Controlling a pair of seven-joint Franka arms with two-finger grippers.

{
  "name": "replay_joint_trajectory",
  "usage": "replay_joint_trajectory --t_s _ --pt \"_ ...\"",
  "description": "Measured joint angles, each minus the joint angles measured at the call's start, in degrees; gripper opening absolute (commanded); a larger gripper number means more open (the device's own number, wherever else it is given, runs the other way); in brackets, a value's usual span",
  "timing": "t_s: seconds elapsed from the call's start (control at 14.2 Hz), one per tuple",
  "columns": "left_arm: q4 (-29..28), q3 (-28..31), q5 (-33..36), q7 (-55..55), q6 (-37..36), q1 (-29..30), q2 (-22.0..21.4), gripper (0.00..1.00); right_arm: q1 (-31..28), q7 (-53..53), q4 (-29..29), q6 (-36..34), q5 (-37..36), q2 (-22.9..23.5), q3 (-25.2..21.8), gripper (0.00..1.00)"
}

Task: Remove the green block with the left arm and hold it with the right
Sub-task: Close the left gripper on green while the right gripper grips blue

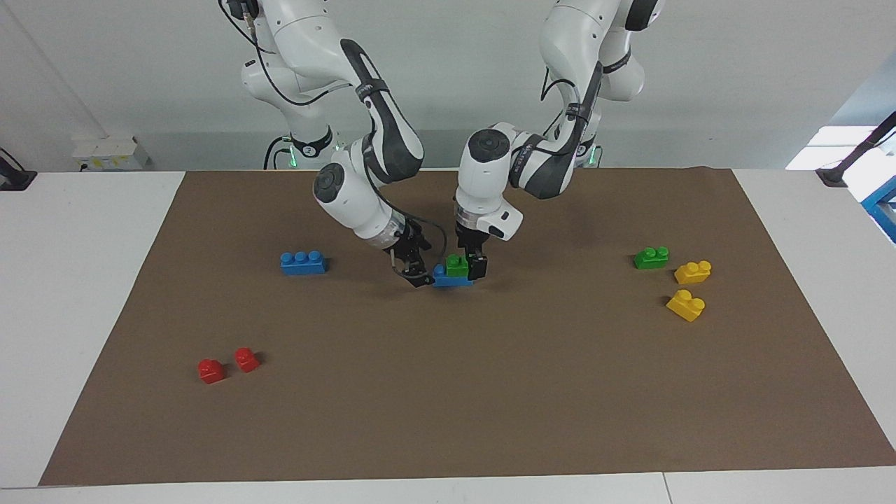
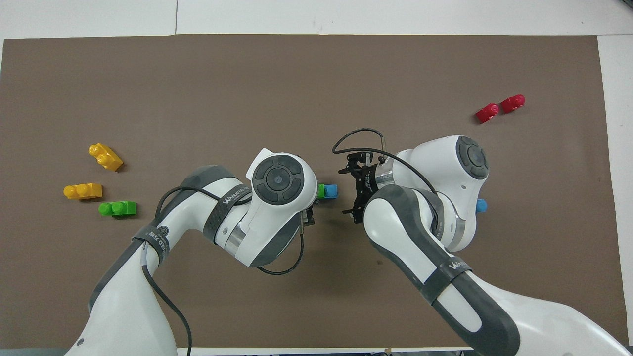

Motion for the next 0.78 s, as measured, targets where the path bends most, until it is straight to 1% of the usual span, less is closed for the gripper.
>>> replay_joint_trajectory --t_s 0.7,0.78 --pt "-0.79 0.02 0.00 -0.35 0.71 0.00 0.04 1.00 2.52 -0.49 0.29 6.73 0.13 3.68 0.01 0.99" --pt "-0.85 0.02 0.00 -0.36 0.90 0.00 0.04 1.00 2.89 -0.49 0.38 7.38 0.58 4.00 0.01 0.95"
